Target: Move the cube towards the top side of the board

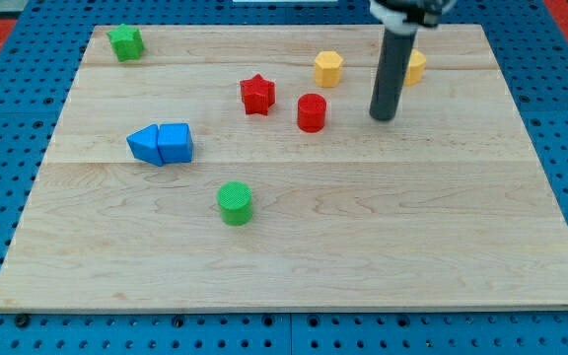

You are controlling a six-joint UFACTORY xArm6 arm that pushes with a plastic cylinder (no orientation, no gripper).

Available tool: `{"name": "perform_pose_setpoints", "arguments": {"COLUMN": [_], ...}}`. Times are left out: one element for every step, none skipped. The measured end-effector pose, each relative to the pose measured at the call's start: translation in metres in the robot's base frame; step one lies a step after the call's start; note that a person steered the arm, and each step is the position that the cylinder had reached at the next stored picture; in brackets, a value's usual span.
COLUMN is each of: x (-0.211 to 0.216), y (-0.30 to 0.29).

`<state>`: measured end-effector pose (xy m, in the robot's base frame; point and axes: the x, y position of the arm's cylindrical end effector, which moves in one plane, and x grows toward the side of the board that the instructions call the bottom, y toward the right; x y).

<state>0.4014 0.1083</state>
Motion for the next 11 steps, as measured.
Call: {"name": "perform_pose_setpoints", "arguments": {"x": [0.041,0.066,0.038,-0.014,-0.062,-0.069,-0.101,-0.131,-0.133,-0.140,-0.153], "y": [-0.098,-0.179,-0.241,-0.245,-0.250,-0.280,-0.267,-0.228,-0.239,-0.263,-0.214]}}
